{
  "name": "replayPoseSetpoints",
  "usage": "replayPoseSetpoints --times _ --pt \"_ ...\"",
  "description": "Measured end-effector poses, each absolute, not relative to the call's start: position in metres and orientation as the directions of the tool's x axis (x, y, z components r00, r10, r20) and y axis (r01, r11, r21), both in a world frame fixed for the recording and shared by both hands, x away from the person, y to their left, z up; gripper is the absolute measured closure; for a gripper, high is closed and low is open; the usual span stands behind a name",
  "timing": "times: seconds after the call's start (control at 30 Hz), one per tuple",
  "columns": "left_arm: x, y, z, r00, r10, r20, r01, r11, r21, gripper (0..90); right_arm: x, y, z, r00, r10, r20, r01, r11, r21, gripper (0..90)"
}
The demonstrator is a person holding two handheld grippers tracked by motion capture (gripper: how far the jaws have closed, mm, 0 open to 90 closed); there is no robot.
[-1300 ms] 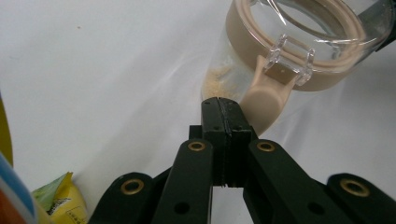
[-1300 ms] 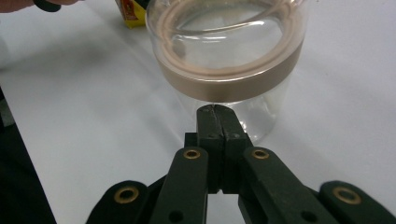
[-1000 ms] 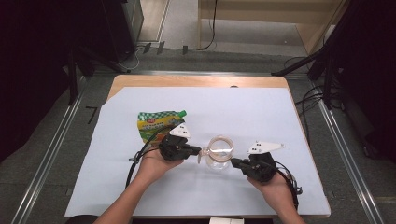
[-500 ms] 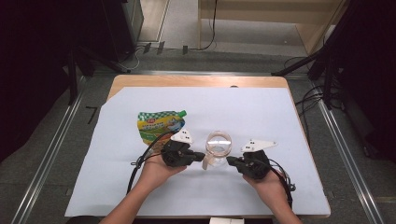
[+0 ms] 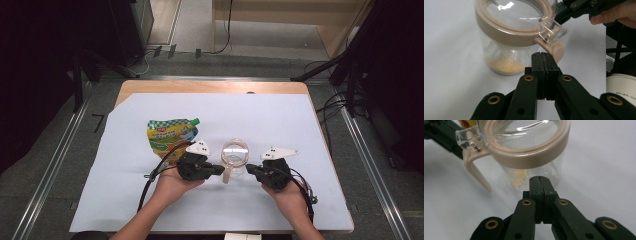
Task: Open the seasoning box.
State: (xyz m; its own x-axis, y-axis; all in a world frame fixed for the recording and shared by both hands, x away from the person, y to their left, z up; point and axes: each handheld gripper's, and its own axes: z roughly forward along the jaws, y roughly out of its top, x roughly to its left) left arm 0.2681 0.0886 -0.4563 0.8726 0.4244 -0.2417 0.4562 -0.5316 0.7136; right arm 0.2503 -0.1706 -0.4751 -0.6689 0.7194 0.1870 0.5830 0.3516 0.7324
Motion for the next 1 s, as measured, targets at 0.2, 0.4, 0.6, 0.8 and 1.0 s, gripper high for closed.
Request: replayPoseSetpoints --times 0.2,0.4,0.6,0.8,1.0 --pt "0.269 0.082 -0.459 0.872 0.434 -0.226 0.453 -0.540 0.709 89.5 0.260 -0.174 -0.477 -0.641 0.750 0.166 0.584 0.336 0.739 90.0" --pt "0.270 0.080 -0.460 0.870 0.432 -0.238 0.462 -0.545 0.700 90.0 0.267 -0.174 -0.479 -0.632 0.759 0.158 0.585 0.333 0.740 90.0" --pt "0.267 0.072 -0.462 0.873 0.416 -0.257 0.464 -0.543 0.700 90.0 0.271 -0.166 -0.483 -0.646 0.747 0.155 0.579 0.347 0.738 90.0" --pt "0.266 0.070 -0.461 0.876 0.401 -0.268 0.460 -0.530 0.712 90.0 0.271 -0.154 -0.485 -0.674 0.724 0.150 0.567 0.376 0.732 90.0" --pt "0.265 0.082 -0.450 0.875 0.397 -0.277 0.463 -0.523 0.715 89.1 0.267 -0.159 -0.478 -0.676 0.709 0.199 0.572 0.336 0.748 90.0"
